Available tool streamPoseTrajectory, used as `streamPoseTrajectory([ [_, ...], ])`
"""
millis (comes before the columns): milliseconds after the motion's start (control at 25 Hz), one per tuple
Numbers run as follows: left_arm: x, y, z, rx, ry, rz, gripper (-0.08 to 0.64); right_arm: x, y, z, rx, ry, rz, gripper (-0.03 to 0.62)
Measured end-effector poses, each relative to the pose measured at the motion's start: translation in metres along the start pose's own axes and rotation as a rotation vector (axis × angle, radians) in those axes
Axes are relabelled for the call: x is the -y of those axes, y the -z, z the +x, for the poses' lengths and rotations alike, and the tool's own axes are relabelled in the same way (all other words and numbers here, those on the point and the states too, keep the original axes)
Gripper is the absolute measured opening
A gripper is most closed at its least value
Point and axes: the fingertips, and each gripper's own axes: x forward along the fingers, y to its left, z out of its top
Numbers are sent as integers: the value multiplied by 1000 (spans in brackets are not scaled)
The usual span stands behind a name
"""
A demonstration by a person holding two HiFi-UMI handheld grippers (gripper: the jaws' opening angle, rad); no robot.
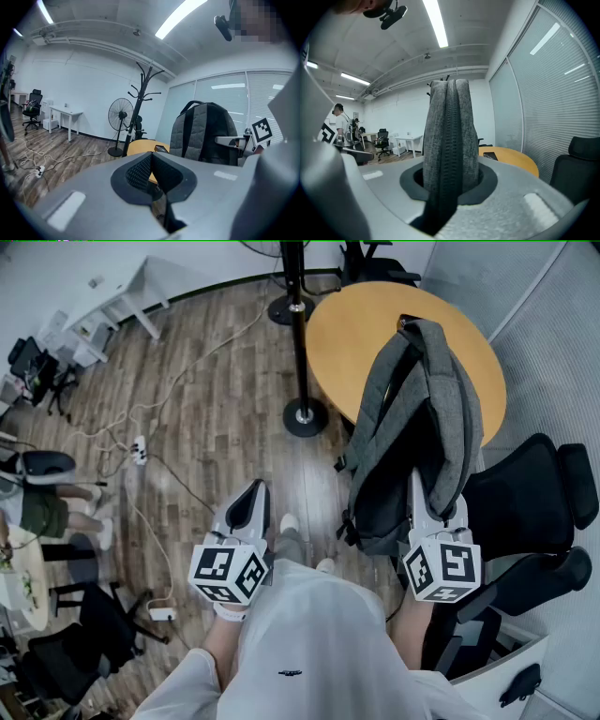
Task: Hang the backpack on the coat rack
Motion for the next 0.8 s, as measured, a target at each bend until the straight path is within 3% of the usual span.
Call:
streamPoseTrajectory([
  [320,5,-2,-49,21,22,-10,15,-50,-1,-37,22,-40,-1,91],
  [560,-25,-12,-71,31,47,1,15,-88,1,-32,7,-37,35,91],
  [800,-76,-25,-95,50,67,-25,15,-144,-4,-11,6,-35,5,91],
])
